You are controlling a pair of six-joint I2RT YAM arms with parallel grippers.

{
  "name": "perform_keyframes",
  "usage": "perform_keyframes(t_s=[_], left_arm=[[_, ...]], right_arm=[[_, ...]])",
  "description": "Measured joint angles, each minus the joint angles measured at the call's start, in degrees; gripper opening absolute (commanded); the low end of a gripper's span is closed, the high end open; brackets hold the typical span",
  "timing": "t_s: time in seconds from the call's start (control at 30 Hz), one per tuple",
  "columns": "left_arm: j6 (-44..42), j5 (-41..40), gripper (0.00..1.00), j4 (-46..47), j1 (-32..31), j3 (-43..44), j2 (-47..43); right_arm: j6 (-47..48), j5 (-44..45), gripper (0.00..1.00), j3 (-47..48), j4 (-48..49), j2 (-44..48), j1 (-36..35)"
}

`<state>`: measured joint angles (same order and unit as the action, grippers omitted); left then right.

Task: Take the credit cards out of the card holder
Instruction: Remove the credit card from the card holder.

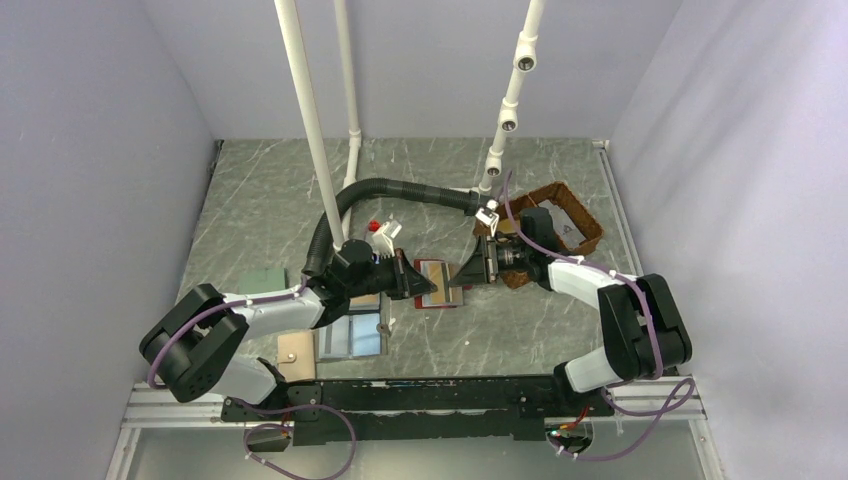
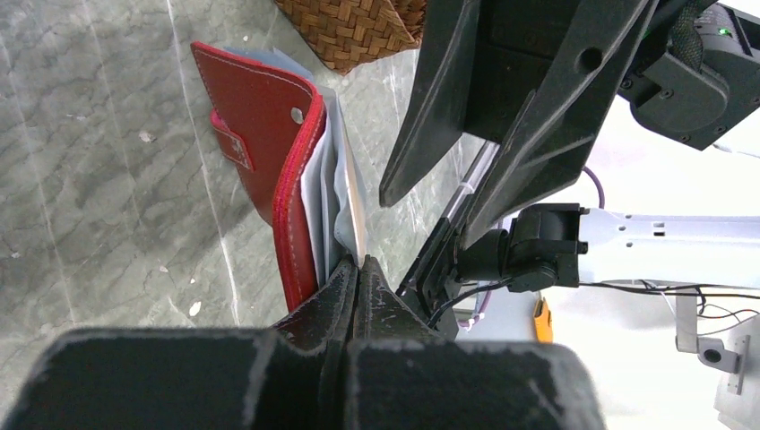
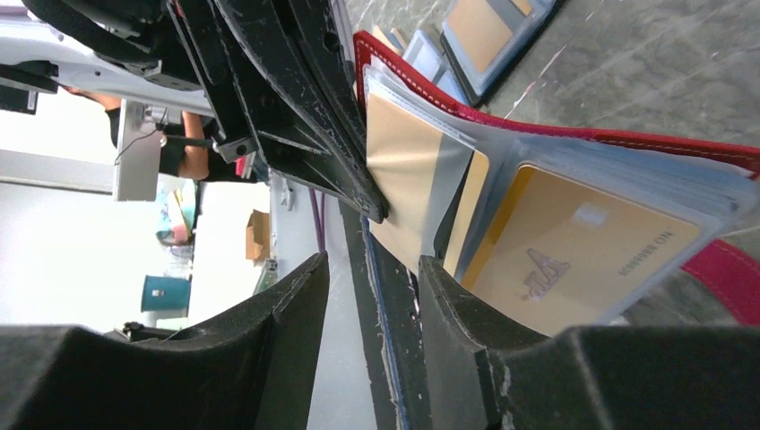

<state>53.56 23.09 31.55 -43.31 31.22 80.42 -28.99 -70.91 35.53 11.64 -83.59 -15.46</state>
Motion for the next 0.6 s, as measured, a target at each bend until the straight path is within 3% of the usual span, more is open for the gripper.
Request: perform_keyframes(t_s=[0.3,0.6], left_arm=[[0.4,1.1,0.00,0.8,1.0,-0.1,0.0],[1.2,4.3,0.00,4.8,1.3,0.0,0.7]], right_arm=[[2.7,-1.2,0.43,2.4,-2.6,0.1,5.4],[2.0,-1.4,0.43,2.4,-2.5,-0.1,3.8]])
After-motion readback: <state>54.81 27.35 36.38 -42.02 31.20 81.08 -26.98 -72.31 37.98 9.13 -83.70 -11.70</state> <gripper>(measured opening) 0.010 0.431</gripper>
